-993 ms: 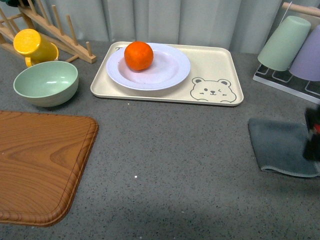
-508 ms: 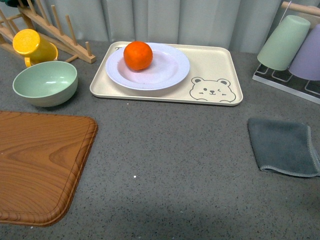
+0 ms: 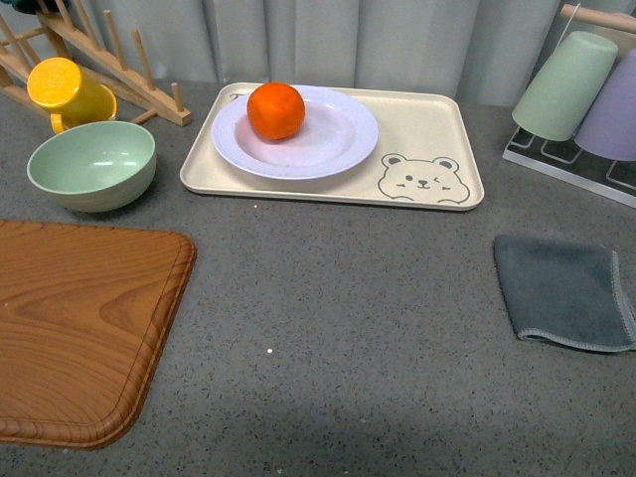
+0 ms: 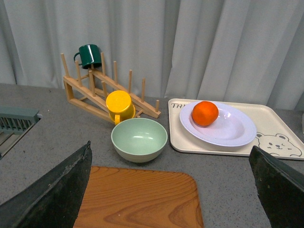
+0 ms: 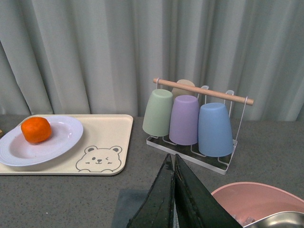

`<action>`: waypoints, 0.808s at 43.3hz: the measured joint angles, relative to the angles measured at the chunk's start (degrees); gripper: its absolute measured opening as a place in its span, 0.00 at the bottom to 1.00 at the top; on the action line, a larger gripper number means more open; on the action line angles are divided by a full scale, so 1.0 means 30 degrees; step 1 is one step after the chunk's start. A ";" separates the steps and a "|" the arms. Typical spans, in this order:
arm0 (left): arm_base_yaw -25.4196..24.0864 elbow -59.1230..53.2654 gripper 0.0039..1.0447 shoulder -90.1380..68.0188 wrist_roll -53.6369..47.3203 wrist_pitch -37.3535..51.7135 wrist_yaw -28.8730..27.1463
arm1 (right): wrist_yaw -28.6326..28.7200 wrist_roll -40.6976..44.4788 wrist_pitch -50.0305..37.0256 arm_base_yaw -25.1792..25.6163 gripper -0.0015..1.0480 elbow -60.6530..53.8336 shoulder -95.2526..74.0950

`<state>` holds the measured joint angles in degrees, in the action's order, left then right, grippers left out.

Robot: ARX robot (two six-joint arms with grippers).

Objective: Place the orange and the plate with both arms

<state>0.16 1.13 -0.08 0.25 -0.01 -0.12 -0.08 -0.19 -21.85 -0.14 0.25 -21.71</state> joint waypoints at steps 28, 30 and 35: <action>0.0000 0.0000 0.94 0.0000 0.0000 0.0000 0.0000 | 0.0015 0.0000 0.3832 0.0000 0.01 0.0000 0.3861; -0.0007 0.0000 0.94 0.0000 0.0000 0.0000 0.0000 | 0.0022 0.0000 0.4524 0.0000 0.01 0.0015 0.4488; -0.0007 0.0000 0.94 0.0000 0.0007 0.0000 -0.0015 | 0.0051 0.0007 0.7140 0.0000 0.01 0.0022 0.6863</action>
<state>0.14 1.13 -0.08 0.27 -0.01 -0.16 0.08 -0.16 -0.43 -0.14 0.32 -1.13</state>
